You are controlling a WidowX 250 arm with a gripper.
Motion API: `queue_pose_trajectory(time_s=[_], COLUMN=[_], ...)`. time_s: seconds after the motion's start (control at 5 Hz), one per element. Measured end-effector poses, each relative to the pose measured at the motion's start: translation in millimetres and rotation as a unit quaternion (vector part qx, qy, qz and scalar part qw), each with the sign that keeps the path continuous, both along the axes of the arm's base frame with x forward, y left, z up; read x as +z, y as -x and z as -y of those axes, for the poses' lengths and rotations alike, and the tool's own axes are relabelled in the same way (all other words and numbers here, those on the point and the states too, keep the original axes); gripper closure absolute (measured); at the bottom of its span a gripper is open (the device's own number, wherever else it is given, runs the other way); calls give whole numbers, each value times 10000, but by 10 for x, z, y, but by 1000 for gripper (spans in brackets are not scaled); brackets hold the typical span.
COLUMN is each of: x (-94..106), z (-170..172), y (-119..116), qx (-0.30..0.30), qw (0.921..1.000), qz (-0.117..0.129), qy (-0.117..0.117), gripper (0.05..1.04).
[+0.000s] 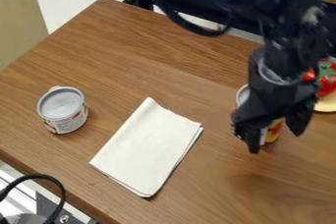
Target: Move the can in the middle of the table
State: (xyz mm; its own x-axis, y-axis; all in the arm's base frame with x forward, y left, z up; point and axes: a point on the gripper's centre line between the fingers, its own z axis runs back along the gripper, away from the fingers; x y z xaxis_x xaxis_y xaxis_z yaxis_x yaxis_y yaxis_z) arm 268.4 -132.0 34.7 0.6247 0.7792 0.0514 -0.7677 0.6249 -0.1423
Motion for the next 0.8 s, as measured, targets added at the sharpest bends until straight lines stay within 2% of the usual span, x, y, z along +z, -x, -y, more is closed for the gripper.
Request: queue_pose_trajectory(time_s=[0.2, 0.4, 0.6, 0.8], x=[-89, -140, -188, -222], z=[118, 123, 11, -150], y=[-95, -228, -381, -473], qx=[182, 511, 1060, 1601], qw=[9998, 9986, 9938, 9860], qz=[-39, 40, 113, 63], qy=[-22, -118, -318, -454], gripper=[87, 87, 87, 87])
